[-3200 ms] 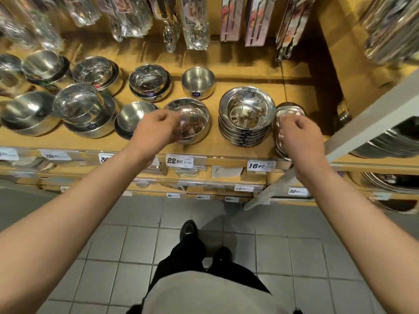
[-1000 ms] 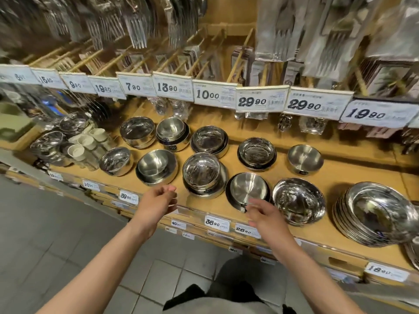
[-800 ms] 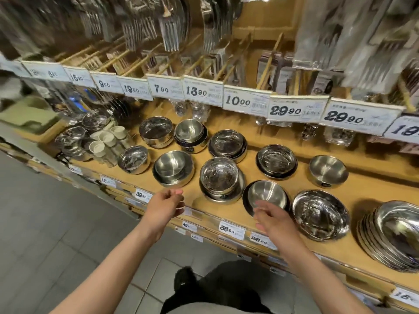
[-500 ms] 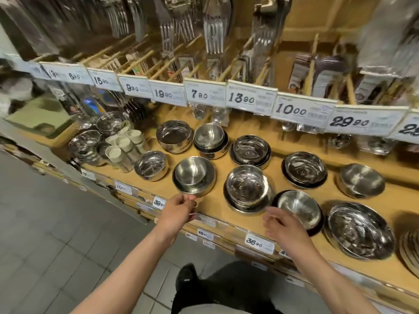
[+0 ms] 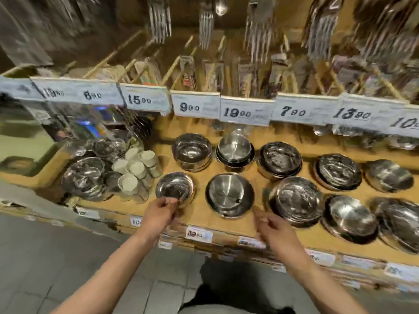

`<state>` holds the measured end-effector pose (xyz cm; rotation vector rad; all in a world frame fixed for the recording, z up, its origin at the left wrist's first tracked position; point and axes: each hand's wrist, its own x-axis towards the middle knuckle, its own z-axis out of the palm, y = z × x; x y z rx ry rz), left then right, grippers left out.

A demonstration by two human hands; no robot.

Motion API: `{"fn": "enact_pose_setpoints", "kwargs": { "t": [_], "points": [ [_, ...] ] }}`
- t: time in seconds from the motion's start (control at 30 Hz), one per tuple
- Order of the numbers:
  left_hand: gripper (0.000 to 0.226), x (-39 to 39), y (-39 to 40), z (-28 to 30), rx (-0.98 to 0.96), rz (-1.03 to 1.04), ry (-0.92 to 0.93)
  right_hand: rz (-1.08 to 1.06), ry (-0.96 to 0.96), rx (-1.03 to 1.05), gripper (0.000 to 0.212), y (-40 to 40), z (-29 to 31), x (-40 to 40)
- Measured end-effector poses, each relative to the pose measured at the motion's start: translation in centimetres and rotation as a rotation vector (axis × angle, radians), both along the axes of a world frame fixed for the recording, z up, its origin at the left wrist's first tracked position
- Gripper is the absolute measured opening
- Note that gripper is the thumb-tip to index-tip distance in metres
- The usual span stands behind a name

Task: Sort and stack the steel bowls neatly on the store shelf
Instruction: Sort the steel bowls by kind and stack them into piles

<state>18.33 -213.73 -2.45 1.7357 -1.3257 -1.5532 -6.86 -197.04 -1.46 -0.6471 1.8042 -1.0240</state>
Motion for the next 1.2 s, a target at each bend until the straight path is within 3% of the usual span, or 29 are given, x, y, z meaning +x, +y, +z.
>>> {"fn": "enact_pose_setpoints", "kwargs": {
  "t": [0.17,0.3,0.47,0.57,0.7,0.77,0.9,0.97,1.2],
  "points": [
    [0.01,1.0,-1.5,-0.9,0.036,-0.004,0.015,-0.046,0.126,0.017,0.015,-2.3,0.5,1.4],
    [0.009,1.9,-2.0,-1.4,0.077,0.024,0.024,-0.081,0.172,0.047,0.044,-4.0,0.9,2.0],
    [0.01,3.7,-3.2,-2.1,0.062,0.077,-0.021,-0.039,0.228,0.116,0.056,-6.5,1.0,2.1],
    [0.029,4.3,-3.7,-2.5,0.078,0.102,-0.058,0.059,0.304,0.22,0.055,-8.1,0.6,2.1],
    [0.074,4.6,-4.3,-2.5,0.091,0.078,-0.111,0.122,0.367,0.325,0.034,-10.0,-0.1,2.0],
    [0.082,4.4,-4.7,-2.7,0.095,0.064,-0.12,0.147,0.377,0.338,0.025,-10.8,-0.7,2.1],
    [0.042,3.8,-5.3,-3.6,0.112,0.063,-0.087,0.094,0.397,0.374,0.044,-11.7,-1.8,2.2],
    [0.021,3.4,-5.5,-4.1,0.139,0.064,-0.068,0.049,0.384,0.375,0.043,-12.0,-2.0,2.2],
    [0.005,2.4,-5.7,-4.5,0.229,0.086,0.028,-0.113,0.259,0.238,0.033,-10.3,-1.5,1.8]
  ]
}}
